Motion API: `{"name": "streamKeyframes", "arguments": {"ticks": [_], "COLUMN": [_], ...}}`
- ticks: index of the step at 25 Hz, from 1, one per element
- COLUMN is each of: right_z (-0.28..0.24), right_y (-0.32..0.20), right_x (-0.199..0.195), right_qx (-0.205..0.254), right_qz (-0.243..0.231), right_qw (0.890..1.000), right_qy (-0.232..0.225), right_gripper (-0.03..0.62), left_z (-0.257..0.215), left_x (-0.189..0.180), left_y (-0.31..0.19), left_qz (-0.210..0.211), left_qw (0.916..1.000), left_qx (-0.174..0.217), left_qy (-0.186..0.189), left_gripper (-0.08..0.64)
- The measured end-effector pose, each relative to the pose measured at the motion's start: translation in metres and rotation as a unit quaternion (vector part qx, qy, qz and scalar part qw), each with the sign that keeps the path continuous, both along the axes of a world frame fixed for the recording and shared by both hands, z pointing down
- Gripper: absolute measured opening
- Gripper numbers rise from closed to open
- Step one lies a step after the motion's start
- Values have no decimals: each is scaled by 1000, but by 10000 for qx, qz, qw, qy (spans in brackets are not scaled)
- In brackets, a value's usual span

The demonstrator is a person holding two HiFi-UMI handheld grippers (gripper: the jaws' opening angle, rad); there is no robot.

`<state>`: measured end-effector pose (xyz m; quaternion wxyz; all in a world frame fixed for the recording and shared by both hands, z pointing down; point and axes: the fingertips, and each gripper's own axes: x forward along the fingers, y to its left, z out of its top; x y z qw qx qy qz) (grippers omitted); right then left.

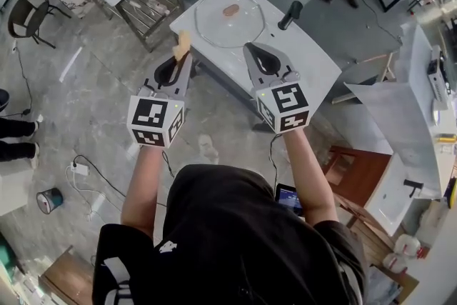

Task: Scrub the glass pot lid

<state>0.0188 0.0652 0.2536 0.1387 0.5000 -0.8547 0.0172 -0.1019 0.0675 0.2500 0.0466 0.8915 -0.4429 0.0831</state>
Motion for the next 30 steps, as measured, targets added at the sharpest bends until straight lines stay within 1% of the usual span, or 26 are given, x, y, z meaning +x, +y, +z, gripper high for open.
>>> {"name": "streamKeyframes", "arguments": {"ticks": [4, 7, 11, 17, 23, 30], "right_z": [14, 19, 28, 41, 57, 78], "right_y": [-24, -37, -46, -63, -91, -132], "right_x": [-10, -17, -21, -13, -14, -5], "right_qx": [-130, -177, -251, -345, -493, -752], "right_qz": [42, 74, 93, 97, 23, -102], "right_qw": [9999, 9997, 9994, 9987, 9979, 9961], "right_qy": [77, 118, 207, 364, 420, 449], "right_gripper": [-2, -2, -2, -2, -2, -2], "left_z": [11, 14, 22, 37, 50, 71], "left_x": [-12, -26, -36, -28, -31, -14], "left_y": [-27, -43, -52, -66, -91, -127], "left_qz": [77, 46, 29, 98, 38, 56], "left_qw": [9999, 9999, 9998, 9994, 9988, 9973], "left_qx": [-102, -129, -204, -343, -493, -734], "left_qy": [-14, 2, 36, 31, 17, -48], "left_gripper": [20, 20, 20, 20, 20, 20]}}
